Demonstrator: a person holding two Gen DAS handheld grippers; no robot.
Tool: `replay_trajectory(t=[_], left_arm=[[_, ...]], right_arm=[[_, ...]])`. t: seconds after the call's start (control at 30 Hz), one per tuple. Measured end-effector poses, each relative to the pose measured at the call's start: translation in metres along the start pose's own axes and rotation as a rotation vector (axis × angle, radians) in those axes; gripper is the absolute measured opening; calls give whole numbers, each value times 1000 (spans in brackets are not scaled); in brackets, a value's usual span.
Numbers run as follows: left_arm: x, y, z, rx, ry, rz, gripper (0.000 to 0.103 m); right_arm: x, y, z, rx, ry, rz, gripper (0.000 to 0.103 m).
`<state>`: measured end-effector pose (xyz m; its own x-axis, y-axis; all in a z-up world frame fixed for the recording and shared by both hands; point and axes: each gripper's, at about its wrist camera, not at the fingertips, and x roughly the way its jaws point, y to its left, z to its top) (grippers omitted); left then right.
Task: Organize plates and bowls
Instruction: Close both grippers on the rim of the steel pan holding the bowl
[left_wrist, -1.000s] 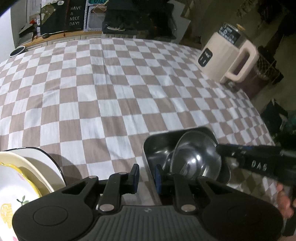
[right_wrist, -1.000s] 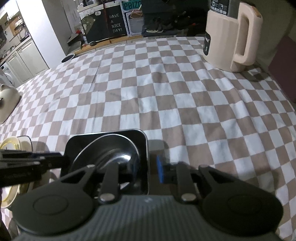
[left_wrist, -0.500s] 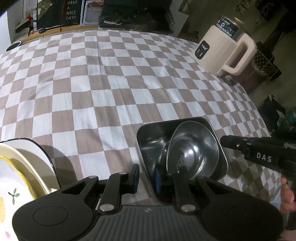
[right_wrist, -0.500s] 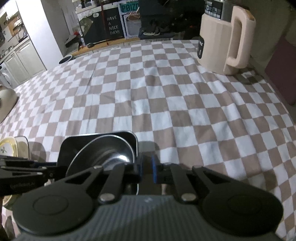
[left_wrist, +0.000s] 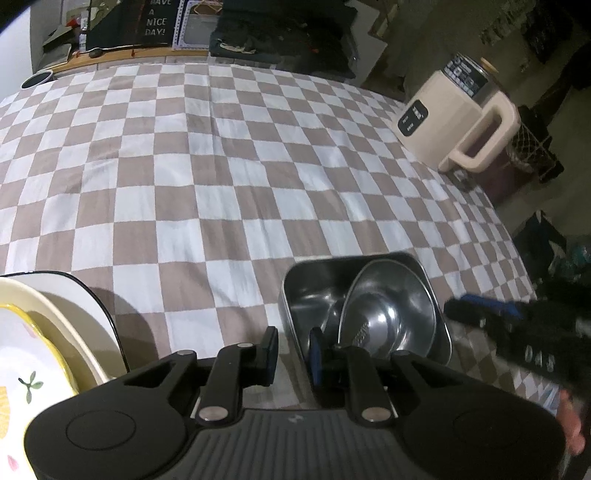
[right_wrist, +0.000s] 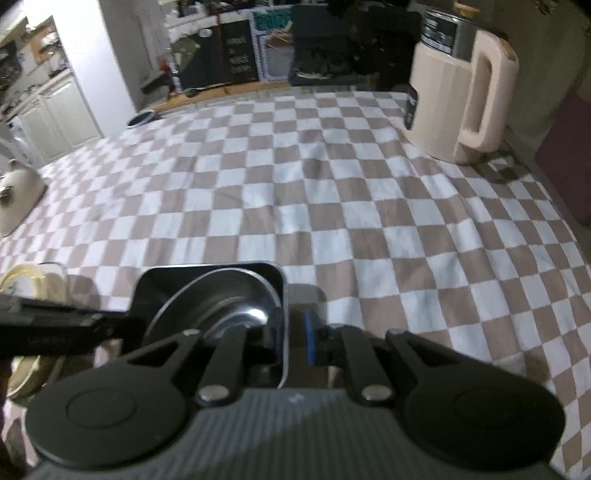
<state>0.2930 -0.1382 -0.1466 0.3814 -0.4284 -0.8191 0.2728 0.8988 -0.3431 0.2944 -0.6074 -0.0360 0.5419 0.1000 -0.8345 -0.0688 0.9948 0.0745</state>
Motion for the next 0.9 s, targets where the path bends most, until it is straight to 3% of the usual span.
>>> replay_trajectory(t=[0.17,0.27,0.5,0.73,0.9], left_arm=[[-1,1,3,-15,-4,-4,20],[1,1,4,-23,4,6,20],[5,-2,3,-23,17,1,20],[3,1,1,-25,25,2,20],[3,3,0,-27,29,9,22]], right_arm=[[-2,2,-2,-21,39,-45,33],[-5,1,-6,-33,59,-26,39],[11,7,-13,-82,148,-46,40],[24,4,-10,-63,154,-73,40],[30,6,-3,-78,148,-32,40]])
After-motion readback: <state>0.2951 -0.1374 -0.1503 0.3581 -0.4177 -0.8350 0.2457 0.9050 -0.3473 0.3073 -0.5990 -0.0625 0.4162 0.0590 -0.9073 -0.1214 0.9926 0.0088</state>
